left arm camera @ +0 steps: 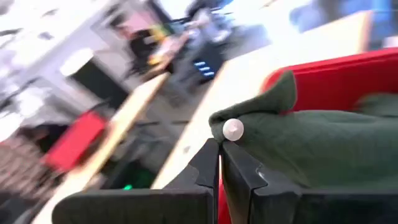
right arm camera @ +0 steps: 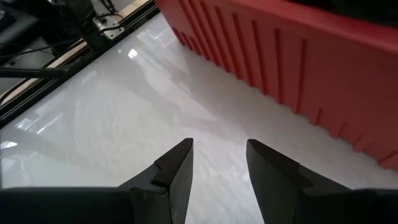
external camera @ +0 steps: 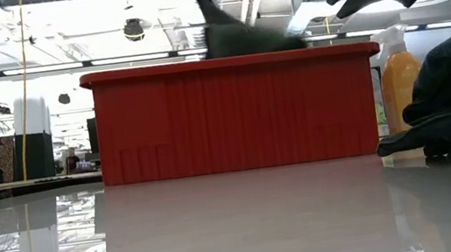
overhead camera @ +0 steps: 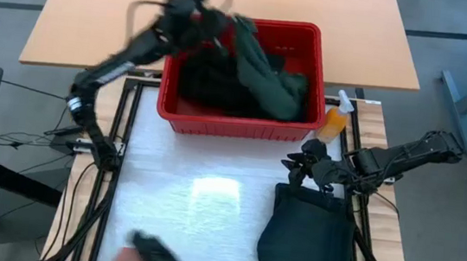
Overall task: Fold laundry
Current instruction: Remove the gray shorts from the red bin
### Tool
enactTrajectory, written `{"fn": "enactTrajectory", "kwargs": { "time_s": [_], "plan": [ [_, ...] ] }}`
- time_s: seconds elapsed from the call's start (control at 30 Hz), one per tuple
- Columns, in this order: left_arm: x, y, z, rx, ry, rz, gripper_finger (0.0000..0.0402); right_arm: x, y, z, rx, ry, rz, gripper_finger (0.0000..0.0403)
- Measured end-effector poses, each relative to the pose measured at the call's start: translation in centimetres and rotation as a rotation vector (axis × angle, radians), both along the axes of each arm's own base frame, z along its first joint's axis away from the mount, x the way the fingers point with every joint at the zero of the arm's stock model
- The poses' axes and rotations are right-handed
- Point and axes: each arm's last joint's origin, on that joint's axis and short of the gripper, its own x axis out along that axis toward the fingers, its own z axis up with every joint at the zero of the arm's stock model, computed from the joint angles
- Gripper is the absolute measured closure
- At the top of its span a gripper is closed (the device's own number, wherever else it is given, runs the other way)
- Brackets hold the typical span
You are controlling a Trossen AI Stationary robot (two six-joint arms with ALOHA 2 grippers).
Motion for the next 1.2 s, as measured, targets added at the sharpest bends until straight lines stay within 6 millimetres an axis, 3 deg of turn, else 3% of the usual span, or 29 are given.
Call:
{"fn": "enactTrajectory", "kwargs": {
  "time_s": [0.17,0.27,0.37,0.47,0.7,0.93,1.1,1.2],
  "plan": [
    [-7.0,0.2,3.3,-0.002,-0.111,0.18,0.0401,0.0,0.0,0.0,-0.004,-0.001,-0.004,0.0226],
    [-10.0,0.6,3.7,-0.081,-0.171,0.224,0.0401,0.0,0.0,0.0,-0.005,-0.001,-0.005,0.0226],
    [-11.1,1.4,2.9,-0.192,-0.191,0.206,0.0401,0.0,0.0,0.0,-0.011,-0.003,-0.011,0.0226],
    [-10.6,2.1,1.8,-0.289,-0.183,0.122,0.0401,0.0,-0.1,0.0,-0.021,-0.006,-0.023,0.0226],
    [-5.6,4.0,-2.2,-0.475,-0.108,-0.077,0.0401,0.1,-0.7,0.0,-0.021,-0.005,-0.055,0.0226],
    [1.6,6.3,-9.0,-0.652,-0.01,-0.224,0.0385,0.2,-0.8,0.0,0.003,-0.01,-0.052,0.0226],
    [8.2,6.9,-13.6,-0.556,-0.006,-0.34,0.0338,0.2,-0.4,-0.1,0.074,-0.001,-0.002,0.0226],
    [11.9,7.3,-14.7,-0.402,-0.082,-0.355,0.0307,0.1,0.0,-0.1,0.115,-0.007,0.009,0.0226]
  ]
}}
